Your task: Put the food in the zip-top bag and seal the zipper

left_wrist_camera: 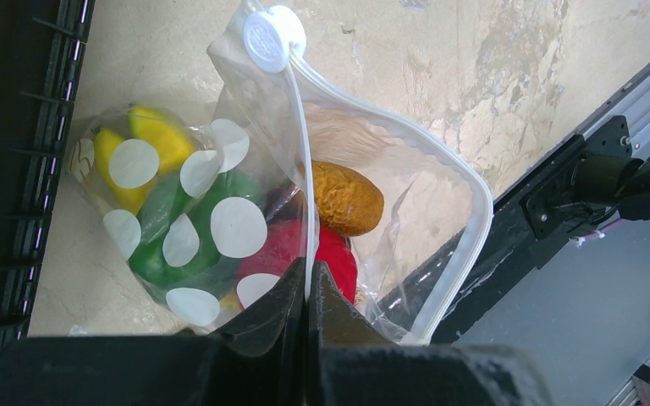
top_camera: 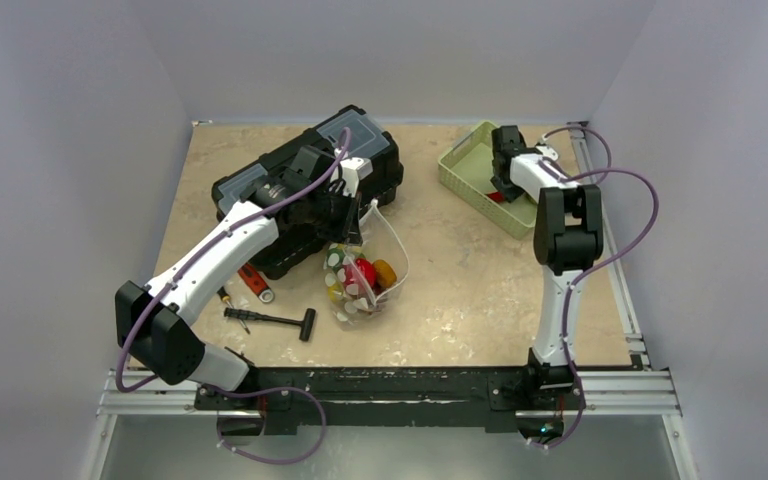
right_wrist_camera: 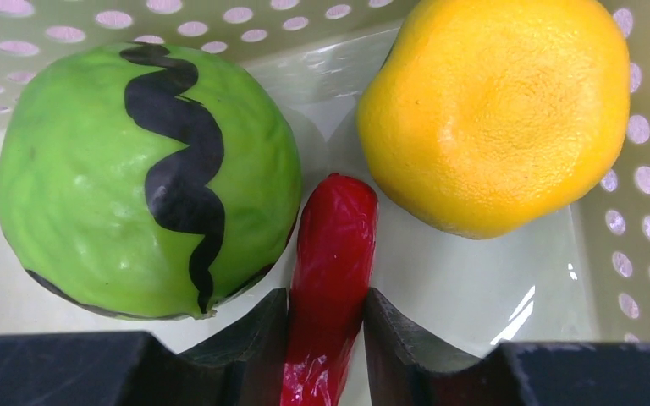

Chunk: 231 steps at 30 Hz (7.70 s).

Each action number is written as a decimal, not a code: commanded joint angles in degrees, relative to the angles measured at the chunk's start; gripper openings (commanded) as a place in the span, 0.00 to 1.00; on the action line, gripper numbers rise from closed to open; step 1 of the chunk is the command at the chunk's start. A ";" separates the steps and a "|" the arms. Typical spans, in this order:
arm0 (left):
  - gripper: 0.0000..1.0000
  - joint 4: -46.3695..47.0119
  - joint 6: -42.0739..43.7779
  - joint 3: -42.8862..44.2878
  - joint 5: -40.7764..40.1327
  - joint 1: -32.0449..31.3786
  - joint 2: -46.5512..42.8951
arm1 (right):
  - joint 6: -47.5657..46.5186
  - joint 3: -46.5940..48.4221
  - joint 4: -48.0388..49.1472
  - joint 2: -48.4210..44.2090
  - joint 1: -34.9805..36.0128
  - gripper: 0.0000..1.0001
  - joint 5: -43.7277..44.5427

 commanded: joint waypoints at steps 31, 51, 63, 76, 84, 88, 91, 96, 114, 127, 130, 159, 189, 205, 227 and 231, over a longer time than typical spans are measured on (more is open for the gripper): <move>0.00 1.62 0.69 1.77 6.36 0.51 -0.18 | -40.63 -56.72 76.56 -67.19 21.27 0.00 -43.85; 0.00 5.04 1.22 -0.36 5.95 0.25 -3.60 | -26.43 -59.76 74.59 -62.43 42.03 0.00 -34.45; 0.00 6.00 0.88 -0.89 4.81 0.09 -4.27 | -7.90 -47.38 34.42 -56.43 43.07 0.00 -25.34; 0.00 6.15 1.95 -1.04 4.46 -1.17 -4.76 | -11.14 -37.36 23.90 -47.79 43.18 0.42 -22.52; 0.00 6.21 2.53 -1.13 4.37 -1.80 -4.59 | -17.68 -32.92 20.65 -48.00 43.28 0.59 -22.73; 0.00 6.12 2.80 -1.11 3.74 -1.83 -4.50 | -22.31 -31.52 16.70 -52.29 43.24 0.57 -20.06; 0.00 5.67 2.85 -0.81 4.09 -1.91 -4.47 | -28.56 -31.70 14.84 -56.05 43.24 0.56 -16.86; 0.00 5.31 3.39 -0.82 3.89 -2.31 -4.65 | -34.51 -33.27 12.72 -59.15 43.26 0.56 -14.94; 0.00 4.57 4.73 -0.54 2.91 -4.11 -4.85 | -32.09 -39.60 3.89 -58.80 44.74 0.46 -16.49; 0.00 -9.52 -3.27 8.72 7.47 -3.81 -7.65 | -18.44 -27.21 5.92 -60.51 47.22 0.00 -34.41; 0.00 -8.18 -9.36 6.99 8.28 -3.97 -11.86 | -18.17 -27.06 4.94 -60.87 47.28 0.00 -37.20; 0.70 10.29 -26.96 -12.22 -4.25 -8.40 -21.81 | -20.53 -52.33 34.93 -72.73 48.41 0.00 -40.09; 0.30 -0.72 -31.30 5.79 -34.74 -17.32 -4.01 | -22.62 -49.66 31.05 -67.95 59.11 0.00 -20.49; 0.00 9.35 -14.60 2.98 -23.20 -16.78 -5.08 | -29.57 -42.42 29.73 -62.75 59.41 0.51 -33.18; 0.00 -0.72 18.28 7.90 13.07 -7.09 -6.28 | -43.35 -45.71 38.11 -69.84 41.83 0.78 -41.72; 0.00 -2.34 23.82 9.26 14.78 -6.15 -4.55 | -44.38 -49.65 44.42 -71.54 41.16 0.79 -46.83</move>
